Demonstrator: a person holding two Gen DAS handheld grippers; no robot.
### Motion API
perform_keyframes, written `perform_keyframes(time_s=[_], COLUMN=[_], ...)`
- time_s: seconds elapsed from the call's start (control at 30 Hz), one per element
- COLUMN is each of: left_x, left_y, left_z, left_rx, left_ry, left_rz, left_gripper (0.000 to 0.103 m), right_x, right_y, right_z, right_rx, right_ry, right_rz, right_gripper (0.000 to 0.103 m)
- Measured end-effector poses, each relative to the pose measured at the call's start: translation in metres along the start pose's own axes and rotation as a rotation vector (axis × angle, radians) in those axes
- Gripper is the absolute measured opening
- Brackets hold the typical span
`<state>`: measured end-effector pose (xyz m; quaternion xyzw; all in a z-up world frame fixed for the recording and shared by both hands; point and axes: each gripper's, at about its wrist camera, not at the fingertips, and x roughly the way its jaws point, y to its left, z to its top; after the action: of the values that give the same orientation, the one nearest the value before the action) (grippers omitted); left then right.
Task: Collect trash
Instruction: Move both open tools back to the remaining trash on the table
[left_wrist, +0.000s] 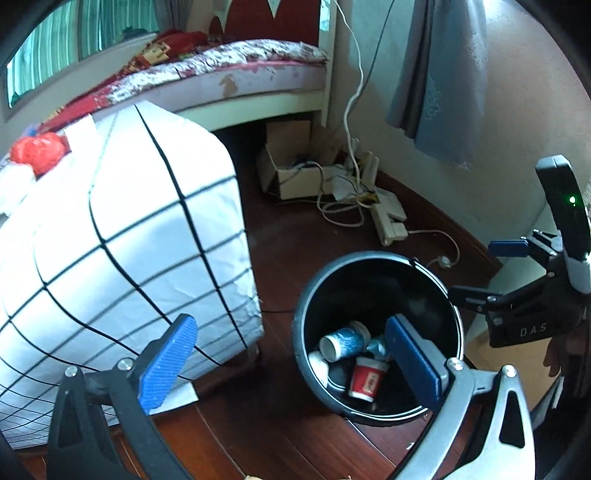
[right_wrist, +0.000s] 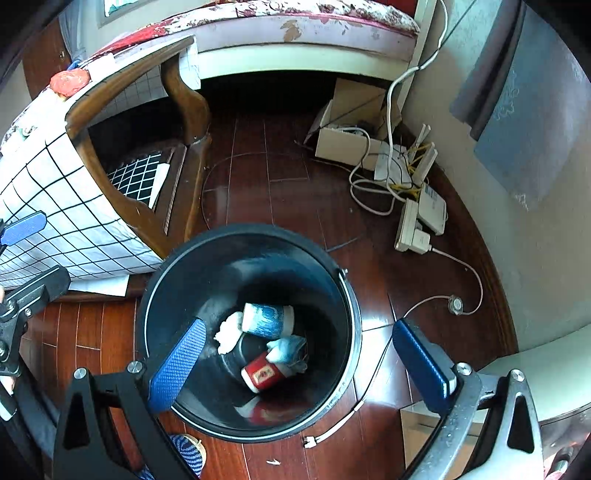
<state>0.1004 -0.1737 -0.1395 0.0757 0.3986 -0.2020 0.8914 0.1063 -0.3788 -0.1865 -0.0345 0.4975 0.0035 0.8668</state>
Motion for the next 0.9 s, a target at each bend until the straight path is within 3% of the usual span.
perform_keyframes(time_s=[0.33, 0.9], left_x=[-0.015, -0.063], left_y=[0.014, 0.042], left_z=[0.012, 0.027], left_rx=[-0.008, -0.048], left_ry=[-0.062, -0.173], left_rz=[0.073, 0.153], left_gripper=[0.102, 0.102], right_x=[-0.017, -0.064], right_y=[0.012, 0.044], right_z=[0.008, 0.044], right_rx=[-0.028, -0.013], right_ry=[-0.054, -0.236], right_rz=[-0.002, 0.049], right_gripper=[0.102, 0.102])
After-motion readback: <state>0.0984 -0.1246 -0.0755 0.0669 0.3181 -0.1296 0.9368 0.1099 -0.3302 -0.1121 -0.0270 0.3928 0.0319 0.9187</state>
